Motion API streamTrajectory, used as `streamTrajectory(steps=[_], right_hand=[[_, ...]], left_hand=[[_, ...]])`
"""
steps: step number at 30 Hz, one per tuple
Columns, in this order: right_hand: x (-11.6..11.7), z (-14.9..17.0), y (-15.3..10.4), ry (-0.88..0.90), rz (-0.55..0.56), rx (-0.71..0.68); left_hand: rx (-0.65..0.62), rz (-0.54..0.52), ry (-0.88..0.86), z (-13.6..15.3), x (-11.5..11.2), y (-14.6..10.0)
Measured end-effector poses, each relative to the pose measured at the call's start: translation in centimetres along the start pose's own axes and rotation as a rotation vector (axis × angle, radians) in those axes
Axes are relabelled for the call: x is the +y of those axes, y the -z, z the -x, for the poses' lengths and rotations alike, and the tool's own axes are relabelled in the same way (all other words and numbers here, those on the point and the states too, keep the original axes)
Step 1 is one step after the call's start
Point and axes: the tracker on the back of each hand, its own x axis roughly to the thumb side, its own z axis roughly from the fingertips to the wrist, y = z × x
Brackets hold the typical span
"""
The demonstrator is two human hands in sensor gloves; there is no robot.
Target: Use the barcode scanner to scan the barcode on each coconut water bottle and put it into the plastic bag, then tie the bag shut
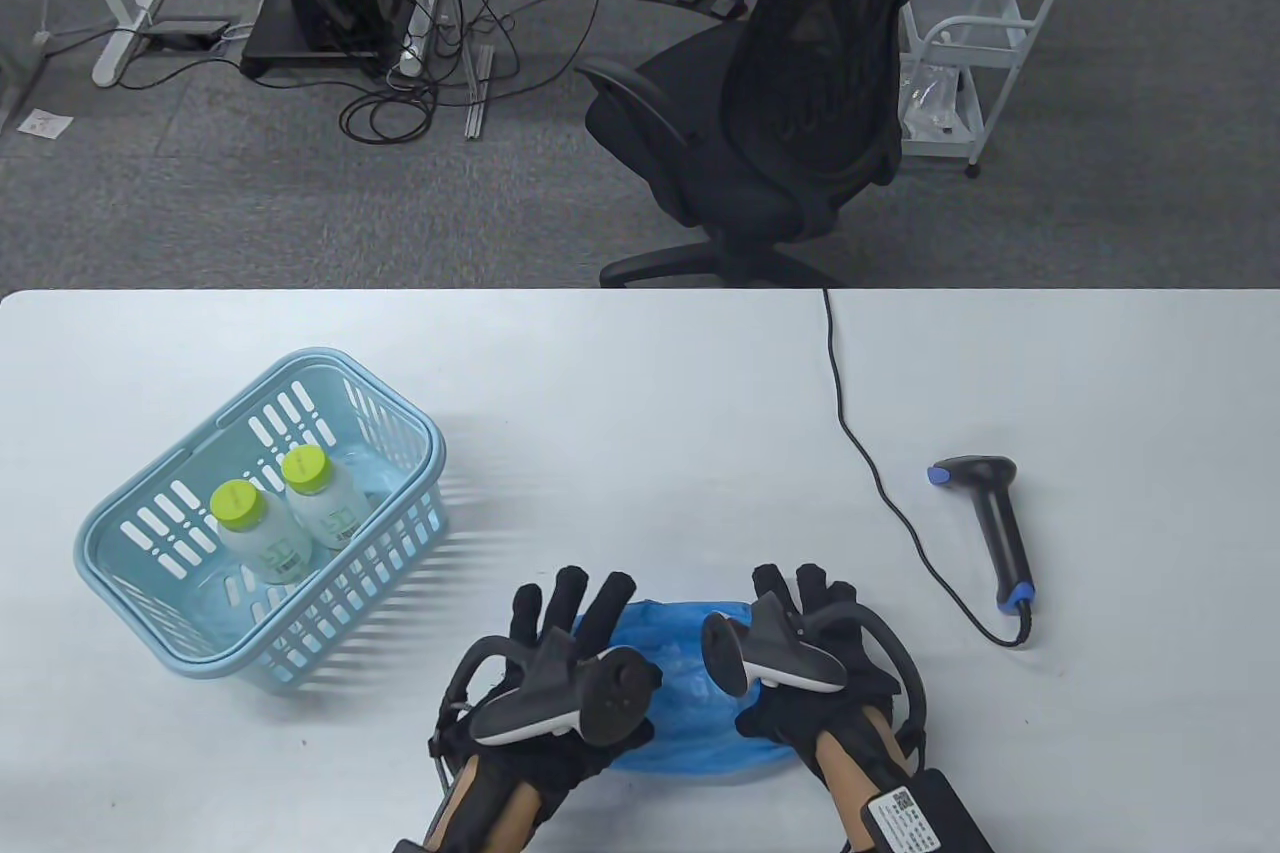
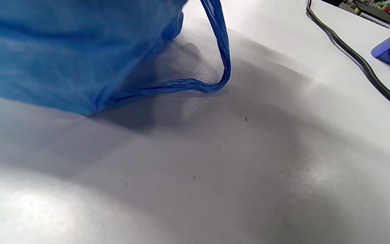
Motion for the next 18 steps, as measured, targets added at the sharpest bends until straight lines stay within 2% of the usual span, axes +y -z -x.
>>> streamTrajectory(steps=[2,4,9,10,13,15,18], right_hand=[[-0.1,0.0,-0.1,0.007,-0.018,-0.008],[-0.1,0.0,-0.2,0.010,-0.027,-0.014],[-0.1,-0.1,-0.1,-0.008,-0.086,-0.007],[-0.1,0.0,-0.1,-0.009,-0.093,0.004],[0.0,0.3,0.0,0.010,-0.114,0.029],[-0.3,-0.1,-0.2,-0.029,-0.102,0.035],[-0.9,0.1,-0.8,-0.071,-0.003,0.057]], left_hand=[[0.055,0.030,0.046,-0.1,-0.9,1.5],[0.131,0.104,0.100,0.7,-2.1,2.8],[0.279,0.143,0.112,4.2,-3.7,3.4],[0.263,0.190,0.094,5.2,-3.9,3.2],[0.259,0.202,-0.079,6.8,-4.4,2.6],[0.249,0.284,-0.073,7.0,-4.6,2.6],[0.222,0.258,-0.015,6.3,-4.3,2.4]])
